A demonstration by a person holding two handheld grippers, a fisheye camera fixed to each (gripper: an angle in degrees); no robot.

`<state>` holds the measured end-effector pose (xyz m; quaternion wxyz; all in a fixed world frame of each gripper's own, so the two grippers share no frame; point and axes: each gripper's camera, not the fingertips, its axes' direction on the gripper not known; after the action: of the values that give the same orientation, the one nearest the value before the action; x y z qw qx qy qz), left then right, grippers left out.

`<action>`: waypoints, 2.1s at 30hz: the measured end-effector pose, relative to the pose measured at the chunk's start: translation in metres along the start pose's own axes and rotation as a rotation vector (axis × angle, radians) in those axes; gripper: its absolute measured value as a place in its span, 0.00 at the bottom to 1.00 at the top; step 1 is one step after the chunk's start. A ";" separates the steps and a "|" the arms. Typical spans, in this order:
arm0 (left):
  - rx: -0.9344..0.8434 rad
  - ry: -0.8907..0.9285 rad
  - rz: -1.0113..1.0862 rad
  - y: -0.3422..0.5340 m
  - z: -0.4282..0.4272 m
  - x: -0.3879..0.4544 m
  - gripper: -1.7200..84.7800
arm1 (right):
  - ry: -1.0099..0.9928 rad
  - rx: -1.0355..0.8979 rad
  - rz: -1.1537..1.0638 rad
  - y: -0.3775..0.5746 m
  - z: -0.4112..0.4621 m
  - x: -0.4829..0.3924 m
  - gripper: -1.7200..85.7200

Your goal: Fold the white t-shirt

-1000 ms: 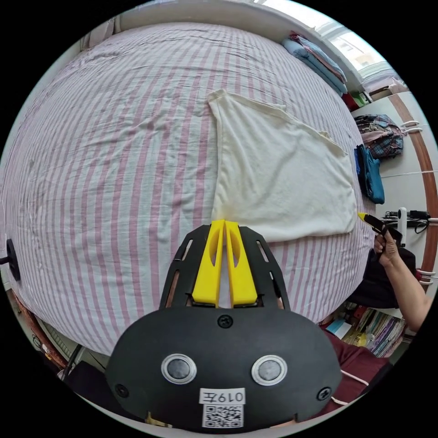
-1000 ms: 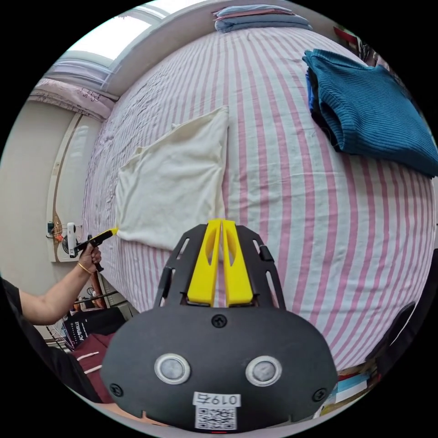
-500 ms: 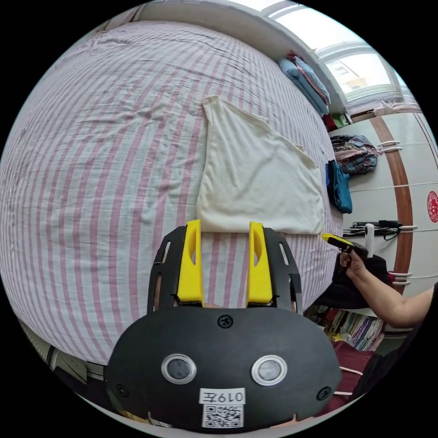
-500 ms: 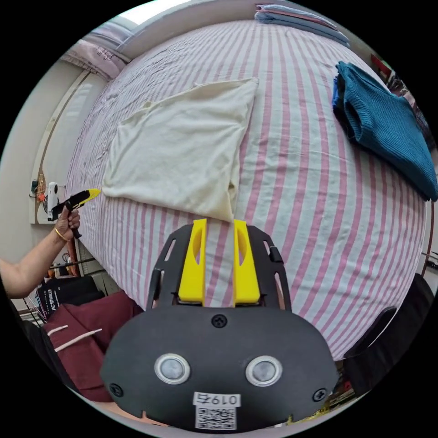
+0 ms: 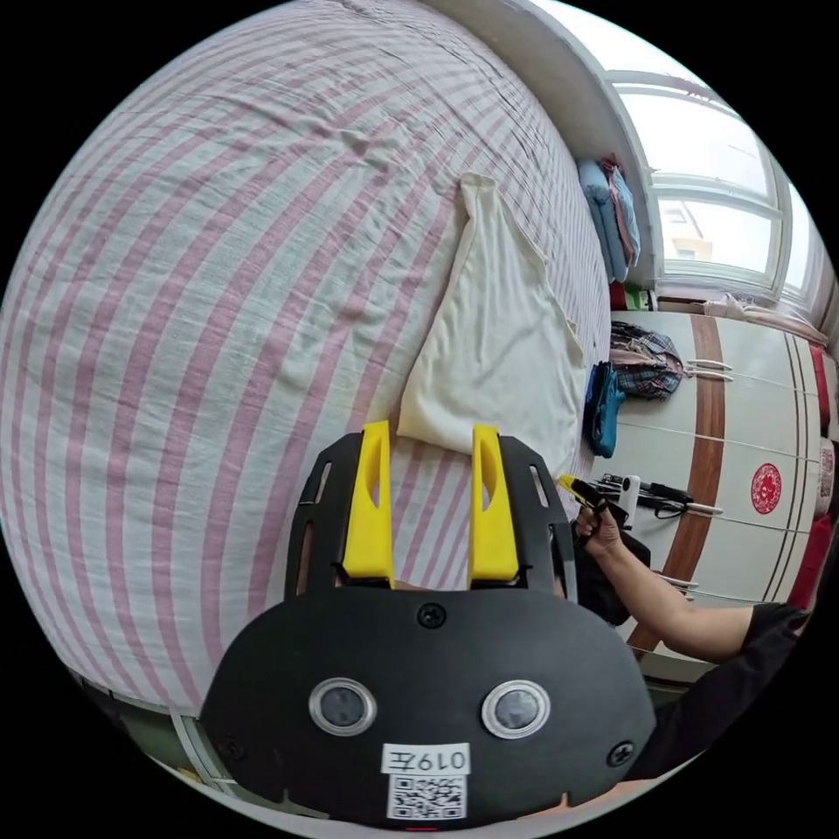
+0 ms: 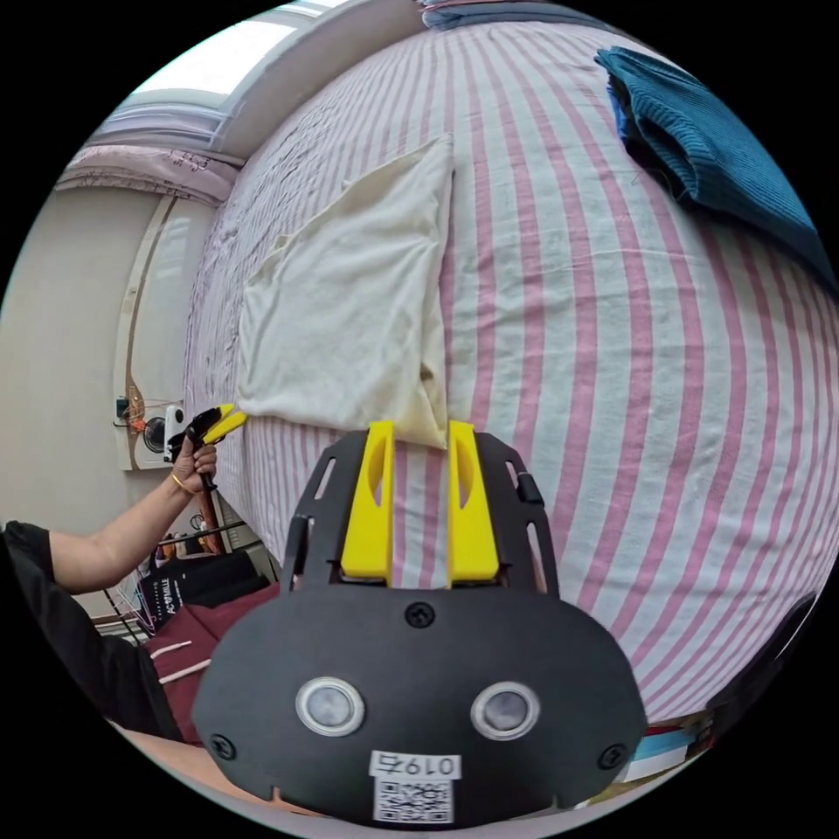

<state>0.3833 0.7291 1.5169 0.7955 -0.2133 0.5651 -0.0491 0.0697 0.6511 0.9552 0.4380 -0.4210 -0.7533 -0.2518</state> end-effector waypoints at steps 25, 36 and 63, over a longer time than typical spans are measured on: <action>-0.047 0.073 -0.057 0.026 -0.032 -0.049 0.03 | -0.097 -0.056 0.068 0.049 0.013 0.029 0.01; -0.186 -0.004 -0.160 0.143 -0.036 -0.083 0.04 | -0.053 -0.205 0.139 0.161 0.047 0.032 0.01; -0.158 -0.082 0.098 0.299 -0.031 -0.084 0.05 | 0.176 0.074 0.124 0.302 0.107 -0.017 0.02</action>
<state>0.2765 1.0176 1.4638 0.8000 -0.2493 0.5440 0.0432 0.2848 0.8805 0.8913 0.5324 -0.4265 -0.6933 -0.2322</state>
